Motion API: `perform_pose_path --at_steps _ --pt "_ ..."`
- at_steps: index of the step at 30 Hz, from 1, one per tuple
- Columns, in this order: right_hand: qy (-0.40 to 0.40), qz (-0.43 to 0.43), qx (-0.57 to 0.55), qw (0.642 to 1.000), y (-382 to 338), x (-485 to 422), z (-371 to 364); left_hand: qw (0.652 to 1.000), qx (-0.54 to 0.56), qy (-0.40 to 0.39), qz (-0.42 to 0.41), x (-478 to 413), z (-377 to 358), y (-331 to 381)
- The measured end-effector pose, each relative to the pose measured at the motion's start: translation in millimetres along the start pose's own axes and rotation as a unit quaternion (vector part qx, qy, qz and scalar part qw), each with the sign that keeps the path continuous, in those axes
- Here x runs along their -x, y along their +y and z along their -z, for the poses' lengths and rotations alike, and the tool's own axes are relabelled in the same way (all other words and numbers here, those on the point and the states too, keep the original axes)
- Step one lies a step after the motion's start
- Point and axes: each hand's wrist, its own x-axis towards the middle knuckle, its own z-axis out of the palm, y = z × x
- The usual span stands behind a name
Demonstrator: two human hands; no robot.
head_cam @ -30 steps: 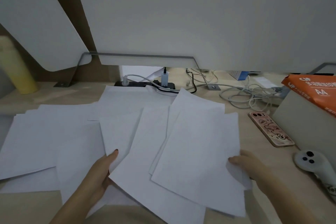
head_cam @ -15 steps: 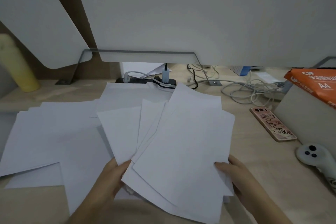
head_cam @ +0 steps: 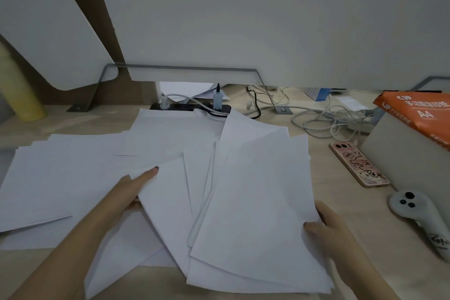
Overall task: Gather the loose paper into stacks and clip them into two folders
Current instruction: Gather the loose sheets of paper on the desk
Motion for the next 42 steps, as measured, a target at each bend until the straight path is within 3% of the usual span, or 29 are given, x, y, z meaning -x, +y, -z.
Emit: perform_pose_path --at_steps 4,9,14,19,23,26,30,37,42 --pt "-0.012 0.001 -0.105 0.994 -3 0 16 0.998 -0.023 0.043 -0.025 -14 7 9" --pt "-0.071 -0.045 -0.226 0.970 -7 -5 27 0.986 0.090 0.123 -0.063 4 16 5" --pt "-0.131 -0.066 -0.229 0.962 0 -17 9 0.996 0.072 -0.043 -0.010 42 13 -19" --pt "-0.123 -0.058 -0.189 0.972 7 -19 -19 0.974 0.080 -0.191 0.097 54 12 -34" --pt "-0.131 -0.051 -0.104 0.985 5 -23 -35 0.977 0.130 -0.138 0.099 40 6 -26" --pt "-0.160 -0.042 -0.024 0.986 -1 -25 -45 0.990 0.067 -0.103 0.074 30 -7 -16" --pt "-0.204 -0.029 0.039 0.978 -3 -26 -55 0.992 -0.016 -0.120 0.025 30 -24 -19" --pt "-0.138 0.002 0.074 0.988 0 -34 -53 0.997 0.029 -0.037 -0.066 44 -19 -26" --pt "-0.111 0.017 0.015 0.994 -7 -40 -51 0.991 0.073 -0.009 -0.108 51 1 -18"
